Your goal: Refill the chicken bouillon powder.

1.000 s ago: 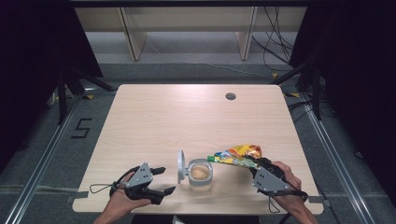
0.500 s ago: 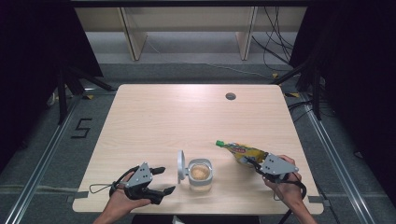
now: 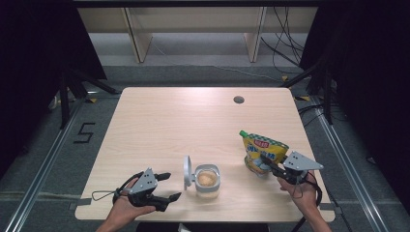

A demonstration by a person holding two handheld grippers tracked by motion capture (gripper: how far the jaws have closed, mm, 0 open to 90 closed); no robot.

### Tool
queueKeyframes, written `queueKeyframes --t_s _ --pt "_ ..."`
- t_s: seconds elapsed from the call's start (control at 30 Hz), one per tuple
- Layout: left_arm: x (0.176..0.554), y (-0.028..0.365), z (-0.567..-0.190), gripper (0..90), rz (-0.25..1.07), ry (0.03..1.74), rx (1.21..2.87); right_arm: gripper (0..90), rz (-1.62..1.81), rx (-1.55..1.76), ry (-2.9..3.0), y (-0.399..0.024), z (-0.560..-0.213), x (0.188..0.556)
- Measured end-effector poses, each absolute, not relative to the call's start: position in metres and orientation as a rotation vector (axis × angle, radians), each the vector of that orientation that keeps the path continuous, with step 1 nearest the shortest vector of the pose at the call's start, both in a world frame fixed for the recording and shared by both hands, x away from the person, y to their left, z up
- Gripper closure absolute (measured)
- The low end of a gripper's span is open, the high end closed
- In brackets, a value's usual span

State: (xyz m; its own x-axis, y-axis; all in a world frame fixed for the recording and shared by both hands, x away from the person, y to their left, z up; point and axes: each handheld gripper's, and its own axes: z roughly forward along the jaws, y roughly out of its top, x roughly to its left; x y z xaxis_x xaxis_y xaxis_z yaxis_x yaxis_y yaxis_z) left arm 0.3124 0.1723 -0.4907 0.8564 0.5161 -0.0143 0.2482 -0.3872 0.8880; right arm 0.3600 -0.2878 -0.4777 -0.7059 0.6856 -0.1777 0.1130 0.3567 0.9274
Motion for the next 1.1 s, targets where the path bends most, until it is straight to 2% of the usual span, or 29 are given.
queueKeyframes --t_s 0.3,0.6,0.73,0.83,1.1 --pt "0.311 0.172 -0.492 23.4 0.308 0.597 1.973 72.9 1.338 0.715 2.071 -0.291 -0.477 0.358" --pt "0.311 0.175 -0.49 23.4 0.328 0.586 1.977 50.8 1.313 0.76 2.027 -0.286 -0.469 0.346" --pt "0.311 0.176 -0.488 23.4 0.284 0.601 1.939 41.6 1.337 0.816 2.009 -0.285 -0.464 0.338" --pt "0.309 0.175 -0.484 23.4 0.262 0.623 1.905 37.6 1.331 0.824 1.998 -0.288 -0.464 0.331" --pt "0.308 0.175 -0.479 22.8 0.308 0.634 1.928 32.1 1.275 0.932 2.063 -0.294 -0.469 0.311"
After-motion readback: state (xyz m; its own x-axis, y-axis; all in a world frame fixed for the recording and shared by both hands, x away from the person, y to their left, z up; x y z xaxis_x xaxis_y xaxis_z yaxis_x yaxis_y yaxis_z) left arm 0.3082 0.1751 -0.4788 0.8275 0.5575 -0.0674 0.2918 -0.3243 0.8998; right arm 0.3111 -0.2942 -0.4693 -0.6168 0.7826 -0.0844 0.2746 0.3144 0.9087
